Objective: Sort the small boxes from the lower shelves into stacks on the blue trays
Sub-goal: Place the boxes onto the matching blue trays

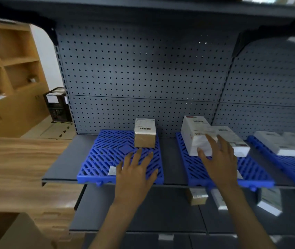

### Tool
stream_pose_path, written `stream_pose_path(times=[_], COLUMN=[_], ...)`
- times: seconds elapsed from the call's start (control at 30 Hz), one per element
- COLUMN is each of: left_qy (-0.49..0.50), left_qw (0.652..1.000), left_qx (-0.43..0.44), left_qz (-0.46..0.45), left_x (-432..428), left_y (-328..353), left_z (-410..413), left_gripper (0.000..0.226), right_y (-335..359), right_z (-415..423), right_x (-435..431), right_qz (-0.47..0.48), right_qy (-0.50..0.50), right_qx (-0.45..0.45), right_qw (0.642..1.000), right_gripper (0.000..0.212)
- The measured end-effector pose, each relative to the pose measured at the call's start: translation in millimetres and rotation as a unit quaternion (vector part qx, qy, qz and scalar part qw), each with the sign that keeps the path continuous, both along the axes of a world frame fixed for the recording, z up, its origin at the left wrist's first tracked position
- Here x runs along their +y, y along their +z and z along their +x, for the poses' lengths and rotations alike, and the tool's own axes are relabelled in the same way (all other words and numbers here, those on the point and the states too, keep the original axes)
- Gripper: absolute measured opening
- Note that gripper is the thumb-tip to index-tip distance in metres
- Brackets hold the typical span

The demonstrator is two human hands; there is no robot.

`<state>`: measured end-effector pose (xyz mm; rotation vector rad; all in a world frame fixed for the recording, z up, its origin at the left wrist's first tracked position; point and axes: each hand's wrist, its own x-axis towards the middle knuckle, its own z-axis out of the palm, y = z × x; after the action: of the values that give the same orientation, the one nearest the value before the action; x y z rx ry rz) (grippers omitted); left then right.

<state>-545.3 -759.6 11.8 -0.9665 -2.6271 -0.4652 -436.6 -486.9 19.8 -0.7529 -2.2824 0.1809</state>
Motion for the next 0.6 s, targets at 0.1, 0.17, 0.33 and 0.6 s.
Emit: stream_pose_path(times=[0.1, 0.17, 0.33, 0.6], left_qy=[-0.021, -0.036, -0.07, -0.115], left_qw=[1.0, 0.999, 0.996, 0.988], left_qx=[-0.011, -0.015, -0.046, -0.097], left_qz=[0.004, 0.012, 0.021, -0.037], left_x=[-13.9, -20.2, -25.7, 5.2], left_y=[-12.4, -23.1, -48.9, -71.0], left_z=[17.7, 32.0, 74.7, 144.2], left_gripper=[0.06, 0.057, 0.054, 0.057], right_y=[-14.4, -27.2, -57.7, -96.5], right_z=[40.8, 68.1, 134.4, 222.6], right_x=[-20.7, -33.2, -62.1, -68.8], right_qz=[0.007, 0.01, -0.002, -0.064], right_qy=[-0.001, -0.002, -0.018, -0.049], right_qx=[-0.017, -0.037, -0.09, -0.127], right_qw=[1.0, 0.999, 0.996, 0.989], right_gripper=[0.061, 0.059, 0.047, 0.045])
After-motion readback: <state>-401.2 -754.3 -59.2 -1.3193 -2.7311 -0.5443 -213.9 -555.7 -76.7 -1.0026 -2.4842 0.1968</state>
